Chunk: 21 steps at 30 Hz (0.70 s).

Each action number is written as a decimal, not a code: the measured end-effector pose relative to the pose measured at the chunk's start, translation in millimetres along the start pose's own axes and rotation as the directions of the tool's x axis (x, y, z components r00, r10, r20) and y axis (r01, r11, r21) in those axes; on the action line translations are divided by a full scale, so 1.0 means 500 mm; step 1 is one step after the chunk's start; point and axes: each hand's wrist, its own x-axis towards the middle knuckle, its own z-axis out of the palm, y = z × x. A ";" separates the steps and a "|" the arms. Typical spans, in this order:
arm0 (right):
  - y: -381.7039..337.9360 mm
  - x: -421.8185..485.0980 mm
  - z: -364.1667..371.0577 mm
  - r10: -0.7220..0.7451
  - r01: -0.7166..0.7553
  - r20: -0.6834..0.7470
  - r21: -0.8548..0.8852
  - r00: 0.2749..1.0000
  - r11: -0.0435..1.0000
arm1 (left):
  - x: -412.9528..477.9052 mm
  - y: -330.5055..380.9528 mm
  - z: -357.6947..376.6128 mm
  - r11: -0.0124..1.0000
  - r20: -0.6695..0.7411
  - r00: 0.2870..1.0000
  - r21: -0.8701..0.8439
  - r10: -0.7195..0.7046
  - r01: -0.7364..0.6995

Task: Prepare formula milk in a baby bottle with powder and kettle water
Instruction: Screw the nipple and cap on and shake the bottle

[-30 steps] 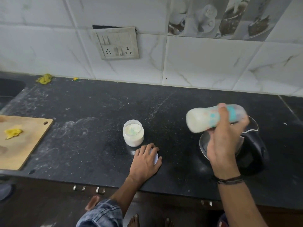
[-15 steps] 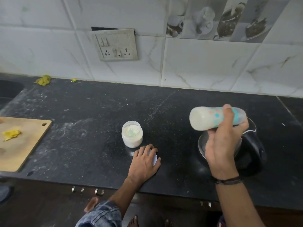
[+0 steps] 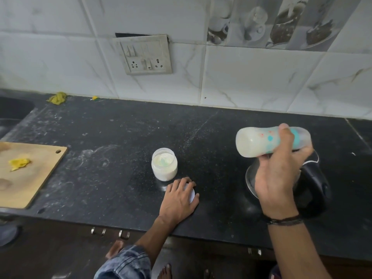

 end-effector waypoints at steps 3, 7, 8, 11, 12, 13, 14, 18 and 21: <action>-0.002 -0.007 0.006 -0.013 0.021 0.090 -0.096 0.996 0.995 | -0.003 -0.003 0.002 1.000 -0.013 1.000 -0.001 0.005 -0.005; -0.013 0.000 0.009 -0.074 0.074 -0.050 0.011 0.996 0.997 | 0.001 0.002 -0.001 1.000 0.000 1.000 -0.002 0.007 -0.007; -0.014 0.002 0.013 -0.055 0.055 -0.019 -0.003 0.998 0.999 | 0.001 0.001 -0.002 1.000 0.001 1.000 0.002 0.008 -0.008; -0.005 -0.005 0.014 -0.051 0.066 0.125 -0.117 0.991 0.991 | -0.001 -0.003 -0.002 1.000 0.008 1.000 -0.004 0.004 -0.004; -0.005 -0.006 0.013 -0.074 0.083 0.099 -0.085 0.992 0.993 | 0.000 -0.002 -0.002 1.000 0.014 1.000 -0.006 0.002 -0.002; -0.008 -0.004 0.011 -0.081 0.083 0.050 -0.028 0.995 0.996 | 0.000 -0.002 -0.002 1.000 0.020 1.000 -0.005 -0.001 0.001; -0.006 0.002 0.006 -0.074 0.074 0.002 0.009 0.997 0.997 | 0.001 -0.002 -0.002 1.000 0.024 1.000 -0.002 -0.003 0.003; 0.032 0.010 -0.008 -0.059 0.095 0.169 -0.220 0.984 0.971 | -0.001 -0.004 -0.001 1.000 0.028 1.000 0.006 -0.001 0.000; 0.090 -0.004 -0.036 -0.083 0.252 0.320 -0.531 0.944 0.809 | 0.002 -0.003 -0.001 1.000 0.032 0.999 0.001 -0.002 0.002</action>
